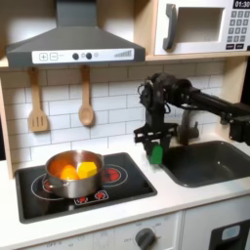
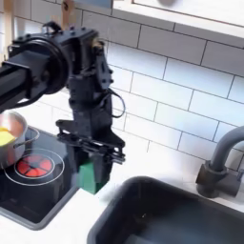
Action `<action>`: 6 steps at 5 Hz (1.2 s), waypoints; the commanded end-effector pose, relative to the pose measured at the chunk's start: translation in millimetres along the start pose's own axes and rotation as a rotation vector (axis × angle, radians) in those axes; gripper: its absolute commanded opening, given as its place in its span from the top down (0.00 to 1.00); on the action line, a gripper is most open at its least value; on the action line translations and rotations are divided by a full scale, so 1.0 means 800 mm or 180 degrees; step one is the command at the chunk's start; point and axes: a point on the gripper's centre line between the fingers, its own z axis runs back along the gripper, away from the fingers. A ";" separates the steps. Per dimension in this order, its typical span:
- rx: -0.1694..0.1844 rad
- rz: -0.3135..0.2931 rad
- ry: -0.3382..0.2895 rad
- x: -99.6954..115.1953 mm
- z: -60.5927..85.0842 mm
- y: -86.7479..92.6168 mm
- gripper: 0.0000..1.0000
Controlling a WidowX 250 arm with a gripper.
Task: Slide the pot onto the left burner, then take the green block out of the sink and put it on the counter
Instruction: 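Take the green block out of the sink and put it on the counter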
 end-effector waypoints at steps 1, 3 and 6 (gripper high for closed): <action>0.0099 0.0216 -0.0018 -0.012 0.003 0.025 1.00; 0.0016 0.0403 0.0116 -0.030 -0.013 0.014 1.00; 0.0062 0.0550 0.0076 -0.008 -0.035 -0.015 1.00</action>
